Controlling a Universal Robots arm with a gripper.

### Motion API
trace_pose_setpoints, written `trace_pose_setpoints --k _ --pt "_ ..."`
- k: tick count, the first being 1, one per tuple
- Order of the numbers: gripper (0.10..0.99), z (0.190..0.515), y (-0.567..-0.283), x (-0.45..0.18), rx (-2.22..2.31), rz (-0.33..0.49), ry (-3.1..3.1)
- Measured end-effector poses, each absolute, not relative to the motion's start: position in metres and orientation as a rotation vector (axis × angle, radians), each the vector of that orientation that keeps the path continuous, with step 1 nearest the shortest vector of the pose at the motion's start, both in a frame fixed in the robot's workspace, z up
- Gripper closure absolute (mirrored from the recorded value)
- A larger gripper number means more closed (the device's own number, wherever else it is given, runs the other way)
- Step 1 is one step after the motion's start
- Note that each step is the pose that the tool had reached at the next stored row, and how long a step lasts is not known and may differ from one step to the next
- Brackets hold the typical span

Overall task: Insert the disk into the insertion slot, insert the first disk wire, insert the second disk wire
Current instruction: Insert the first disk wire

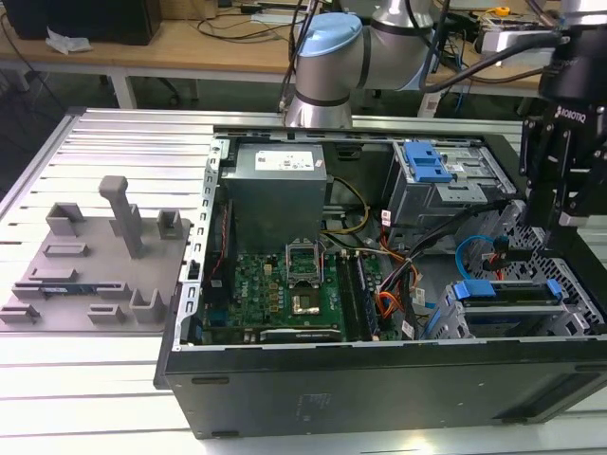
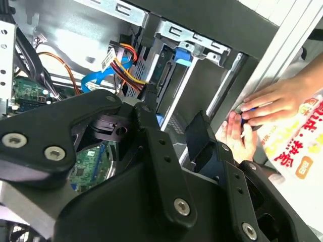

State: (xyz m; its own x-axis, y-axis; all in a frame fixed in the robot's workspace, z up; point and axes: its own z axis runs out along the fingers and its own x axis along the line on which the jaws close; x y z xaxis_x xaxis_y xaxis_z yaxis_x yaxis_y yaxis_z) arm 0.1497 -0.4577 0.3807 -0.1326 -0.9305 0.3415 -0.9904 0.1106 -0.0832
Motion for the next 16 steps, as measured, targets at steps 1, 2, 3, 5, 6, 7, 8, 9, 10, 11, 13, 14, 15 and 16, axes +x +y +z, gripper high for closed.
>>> trace_pose_setpoints --k 1,2,3,5,6,7,8,9,10,11,13,14,15,16 --pt "0.584 0.38 -0.457 0.15 1.928 0.435 -2.172" --pt "0.584 0.379 -0.457 0.15 1.943 0.438 -2.16" --pt "0.584 0.377 -0.457 0.15 1.964 0.442 -2.144" --pt "0.584 0.375 -0.457 0.149 1.984 0.445 -2.128" --pt "0.584 0.373 -0.457 0.148 1.986 0.445 -2.126" --pt "0.584 0.371 -0.455 0.147 1.987 0.446 -2.125" --pt "0.584 0.37 -0.452 0.146 1.986 0.449 -2.124" --pt "0.584 0.369 -0.45 0.146 1.985 0.45 -2.123" --pt "0.584 0.369 -0.448 0.146 1.984 0.453 -2.121" --pt "0.584 0.368 -0.448 0.146 1.982 0.455 -2.12" --pt "0.584 0.366 -0.447 0.146 1.98 0.459 -2.117" --pt "0.584 0.365 -0.447 0.146 1.98 0.46 -2.116" --pt "0.667 0.363 -0.446 0.146 1.979 0.461 -2.115" --pt "0.737 0.362 -0.446 0.145 1.979 0.461 -2.116"
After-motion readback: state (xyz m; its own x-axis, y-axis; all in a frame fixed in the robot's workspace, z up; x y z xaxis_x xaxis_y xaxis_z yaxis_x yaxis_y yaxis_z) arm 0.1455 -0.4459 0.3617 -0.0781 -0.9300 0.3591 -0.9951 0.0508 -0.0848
